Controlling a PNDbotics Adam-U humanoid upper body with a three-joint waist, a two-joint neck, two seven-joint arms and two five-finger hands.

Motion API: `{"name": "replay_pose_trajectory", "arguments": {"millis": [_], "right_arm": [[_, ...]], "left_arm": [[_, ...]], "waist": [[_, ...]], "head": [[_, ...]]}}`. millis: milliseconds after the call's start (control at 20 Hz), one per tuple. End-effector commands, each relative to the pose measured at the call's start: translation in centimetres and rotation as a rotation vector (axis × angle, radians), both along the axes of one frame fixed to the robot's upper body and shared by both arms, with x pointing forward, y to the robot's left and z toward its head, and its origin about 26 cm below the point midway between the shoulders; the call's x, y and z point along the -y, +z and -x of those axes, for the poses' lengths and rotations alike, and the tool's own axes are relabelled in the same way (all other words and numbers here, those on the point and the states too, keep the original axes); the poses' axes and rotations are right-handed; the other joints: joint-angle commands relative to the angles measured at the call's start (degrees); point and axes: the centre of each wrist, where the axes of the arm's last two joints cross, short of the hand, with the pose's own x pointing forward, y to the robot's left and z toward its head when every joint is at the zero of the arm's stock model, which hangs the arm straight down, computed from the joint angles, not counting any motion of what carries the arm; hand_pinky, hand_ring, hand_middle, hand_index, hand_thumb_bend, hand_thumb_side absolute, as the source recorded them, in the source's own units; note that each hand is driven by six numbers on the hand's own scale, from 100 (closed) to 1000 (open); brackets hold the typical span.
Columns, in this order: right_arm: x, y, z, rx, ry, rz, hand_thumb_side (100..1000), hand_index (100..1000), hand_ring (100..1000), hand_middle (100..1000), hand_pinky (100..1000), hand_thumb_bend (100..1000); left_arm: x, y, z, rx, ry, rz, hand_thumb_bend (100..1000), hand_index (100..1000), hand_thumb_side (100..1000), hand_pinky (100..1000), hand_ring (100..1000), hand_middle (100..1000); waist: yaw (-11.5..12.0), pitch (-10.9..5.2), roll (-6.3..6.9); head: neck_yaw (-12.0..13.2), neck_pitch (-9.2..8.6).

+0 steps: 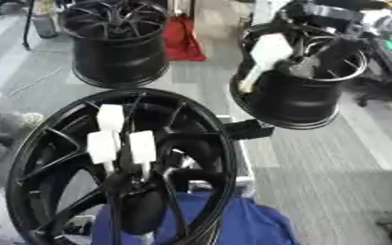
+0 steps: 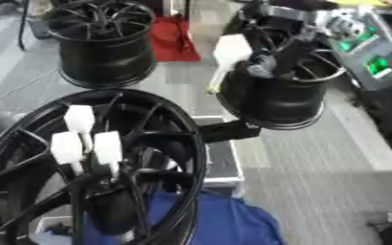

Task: Pull the pin out of the wheel hub.

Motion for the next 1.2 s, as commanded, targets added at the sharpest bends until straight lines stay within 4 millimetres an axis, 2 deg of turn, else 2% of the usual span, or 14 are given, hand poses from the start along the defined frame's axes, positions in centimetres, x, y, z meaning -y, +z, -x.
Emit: {"name": "replay_pose_trajectory", "arguments": {"millis": [50,100,150,250,350,400,450,550,650,850,950,1200], "right_arm": [[3.7,0.0,3.2,0.101,-0.196,-0.041,118,585,710,511,559,260],[4.7,-1.9,4.4,0.09,-0.267,-0.054,125,602,721,523,572,277],[5.5,-3.8,5.5,0.074,-0.333,-0.067,157,654,746,567,598,332],[6.6,-7.1,7.7,0.032,-0.444,-0.081,212,773,807,691,679,398],[6.8,-8.5,8.7,0.016,-0.495,-0.071,212,773,807,691,679,398],[7.0,-9.1,9.1,0.004,-0.521,-0.075,373,973,996,949,866,525],[7.7,-11.5,10.2,-0.043,-0.614,-0.106,389,981,1000,968,875,524],[8.1,-14.1,11.5,-0.05,-0.738,-0.151,396,985,1000,991,879,516],[7.8,-15.2,11.8,-0.012,-0.798,-0.218,382,974,1000,973,859,531],[6.6,-15.3,11.1,0.116,-0.819,-0.385,352,951,975,928,796,515],[5.5,-15.4,10.5,0.155,-0.793,-0.475,326,923,937,892,754,480],[2.5,-15.4,9.2,0.212,-0.713,-0.702,311,894,901,851,730,438]], "left_arm": [[-0.4,1.0,-0.1,0.032,0.017,-0.021,440,804,483,579,642,624],[-0.4,1.0,-0.1,0.032,0.02,-0.021,441,804,483,579,642,624],[-0.5,1.0,-0.1,0.033,0.023,-0.022,440,804,484,579,642,624],[-0.5,1.1,-0.1,0.036,0.029,-0.022,440,804,483,579,642,624],[-0.5,1.2,0.0,0.037,0.031,-0.023,440,804,483,579,642,624],[-0.5,1.2,0.0,0.037,0.032,-0.022,440,803,485,579,642,624],[-0.5,1.1,0.0,0.036,0.032,-0.018,439,804,485,579,642,624],[-0.3,1.0,-0.1,0.035,0.027,-0.015,440,803,485,578,642,624],[-0.2,1.0,0.0,0.034,0.025,-0.012,440,803,486,578,642,624],[-0.1,0.9,0.0,0.033,0.018,-0.005,439,803,486,578,643,624],[0.1,0.8,-0.1,0.033,0.012,-0.002,439,803,487,578,643,624],[0.4,0.8,-0.2,0.033,-0.004,0.001,438,802,489,577,644,624]], "waist": [[-0.5,-0.12,0.16],[-0.8,0.04,0.29],[-1.0,0.2,0.44],[-1.4,0.47,0.72],[-1.5,0.56,0.83],[-1.7,0.63,0.9],[-2.1,0.74,1.06],[-2.3,0.81,1.24],[-2.4,0.84,1.41],[-2.1,1.04,1.7],[-1.9,1.23,1.85],[-1.3,1.72,2.06]], "head": [[0.9,-0.42],[1.2,-0.5],[1.4,-0.55],[1.6,-0.66],[1.6,-0.69],[1.7,-0.74],[1.7,-0.85],[1.6,-0.86],[1.5,-0.82],[1.3,-1.07],[1.2,-1.01],[1.4,-0.42]]}}
